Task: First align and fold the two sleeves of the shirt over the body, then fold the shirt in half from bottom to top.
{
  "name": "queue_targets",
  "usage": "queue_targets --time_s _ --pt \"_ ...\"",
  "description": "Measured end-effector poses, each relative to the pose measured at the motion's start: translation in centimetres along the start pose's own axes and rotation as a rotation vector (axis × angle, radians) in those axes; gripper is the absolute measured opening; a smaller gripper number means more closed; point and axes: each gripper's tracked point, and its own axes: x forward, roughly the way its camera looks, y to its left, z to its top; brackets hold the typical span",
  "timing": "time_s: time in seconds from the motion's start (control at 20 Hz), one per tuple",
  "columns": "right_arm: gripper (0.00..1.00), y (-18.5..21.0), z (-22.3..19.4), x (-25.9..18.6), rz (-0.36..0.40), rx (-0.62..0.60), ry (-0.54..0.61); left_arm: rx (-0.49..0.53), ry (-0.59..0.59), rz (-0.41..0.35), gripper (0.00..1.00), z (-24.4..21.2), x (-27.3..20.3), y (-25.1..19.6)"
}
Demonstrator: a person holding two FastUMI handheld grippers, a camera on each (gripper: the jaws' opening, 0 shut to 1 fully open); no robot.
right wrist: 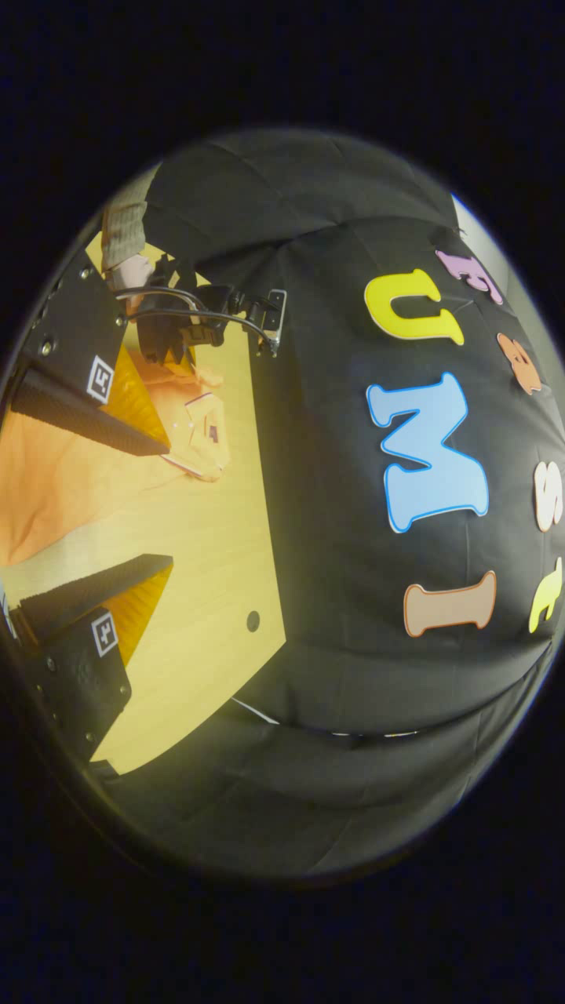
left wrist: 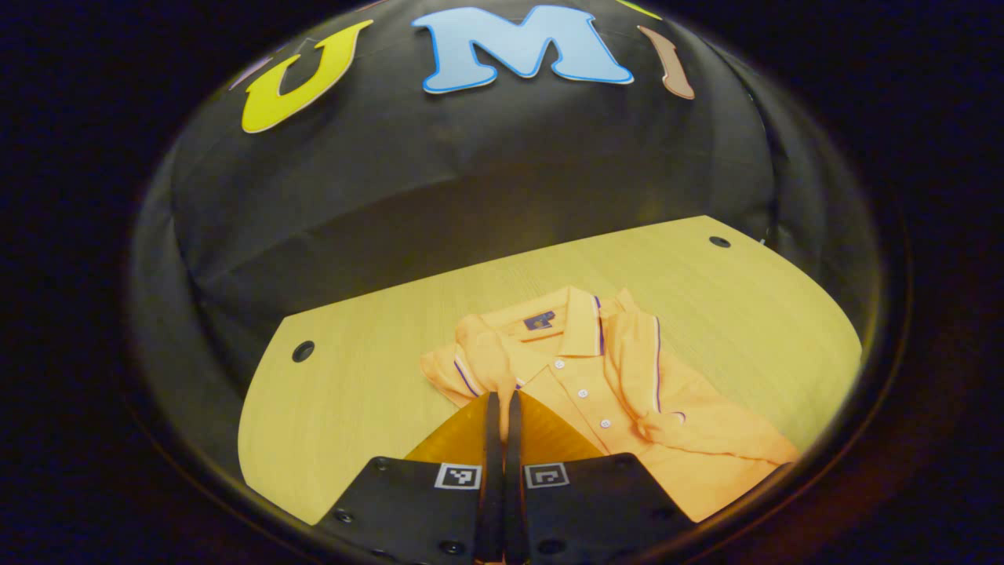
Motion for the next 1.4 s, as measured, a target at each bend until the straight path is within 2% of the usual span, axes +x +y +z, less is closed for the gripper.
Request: queue_targets --time_s 0.2,0.3,0.6,0.7,0.8,0.85,0.9,1.05,1.1,1.4 --pt "0.81 -1.0 -0.6 -0.3 -0.019 0.021 0.011 0.058 0.049 -0.054 0.06 -1.6 1.7 -3.0" --pt "0.81 -1.4 -0.8 -0.4 -0.028 0.028 0.015 0.082 0.092 -0.057 0.06 -2.9 2.6 -3.6" --pt "0.81 -2.1 -1.4 -0.5 -0.039 0.041 0.029 0.044 0.186 -0.098 0.09 -5.9 3.2 -4.2" --pt "0.81 -2.0 -1.6 -0.3 -0.035 0.042 0.034 0.026 0.190 -0.122 0.18 -6.0 2.8 -4.3" --pt "0.81 -2.0 -1.8 -0.1 -0.026 0.042 0.039 0.012 0.170 -0.131 0.41 -5.5 2.2 -4.0" --pt "0.81 -1.9 -1.9 0.1 -0.021 0.041 0.041 0.008 0.160 -0.132 0.58 -5.1 1.7 -3.6" --pt "0.81 -1.7 -2.0 0.2 -0.014 0.039 0.043 0.006 0.147 -0.133 0.66 -4.8 1.3 -3.4" --pt "0.77 -1.3 -2.5 0.8 0.006 0.027 0.057 -0.009 0.104 -0.134 0.72 -3.4 -0.7 -2.5" --pt "0.81 -1.2 -2.7 0.9 0.013 0.023 0.062 -0.020 0.088 -0.133 0.72 -3.0 -1.4 -2.2" --pt "0.81 -0.2 -5.3 2.3 0.060 -0.019 0.126 -0.086 0.019 -0.107 0.75 -1.6 -6.6 0.4"
